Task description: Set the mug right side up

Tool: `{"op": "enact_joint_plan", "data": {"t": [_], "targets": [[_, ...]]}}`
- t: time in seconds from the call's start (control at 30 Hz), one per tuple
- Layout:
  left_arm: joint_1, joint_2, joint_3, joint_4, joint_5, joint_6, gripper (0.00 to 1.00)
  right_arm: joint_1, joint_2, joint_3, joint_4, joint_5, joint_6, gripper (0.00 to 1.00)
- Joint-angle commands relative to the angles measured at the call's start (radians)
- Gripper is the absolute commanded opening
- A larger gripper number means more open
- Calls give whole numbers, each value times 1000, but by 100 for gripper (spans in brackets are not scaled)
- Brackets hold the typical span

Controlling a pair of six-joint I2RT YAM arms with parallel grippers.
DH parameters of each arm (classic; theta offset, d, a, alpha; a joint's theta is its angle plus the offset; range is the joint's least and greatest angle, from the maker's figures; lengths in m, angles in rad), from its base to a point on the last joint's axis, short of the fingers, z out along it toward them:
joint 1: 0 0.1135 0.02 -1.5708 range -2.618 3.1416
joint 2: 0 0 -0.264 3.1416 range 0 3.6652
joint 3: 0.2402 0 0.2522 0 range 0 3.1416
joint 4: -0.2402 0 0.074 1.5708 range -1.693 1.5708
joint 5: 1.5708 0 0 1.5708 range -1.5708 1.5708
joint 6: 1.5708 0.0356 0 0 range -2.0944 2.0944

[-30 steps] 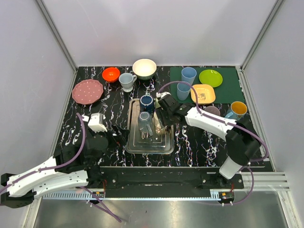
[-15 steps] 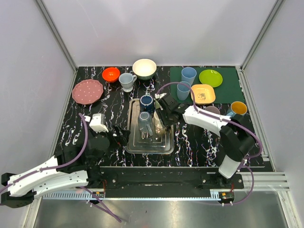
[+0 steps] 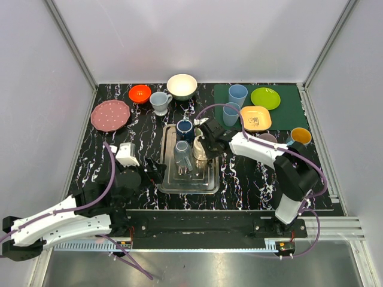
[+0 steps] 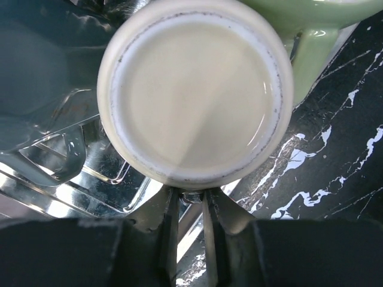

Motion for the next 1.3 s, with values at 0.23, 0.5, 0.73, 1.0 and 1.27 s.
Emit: {"op": "enact_joint_plan", "data": {"t": [0.23,0.5,0.73,1.0,1.27], "targets": [[-5,23,-3,60,7,10,99,-15,-90,-30,-5,30,50,0],[-5,-20,-17,106,12,-3,99,-15,-388,-154,38,-54,200,0],[-3,-110,-148,443,226,17,99,-13,-684,-324,336,-339,468,0],[-5,-26,-310,963,504,-61,99,-15,-877,-446,753,-459,683,0],[-3,65,-305,1218,540,-53,99,-13,-889,-497,914,-518,781,0]]}}
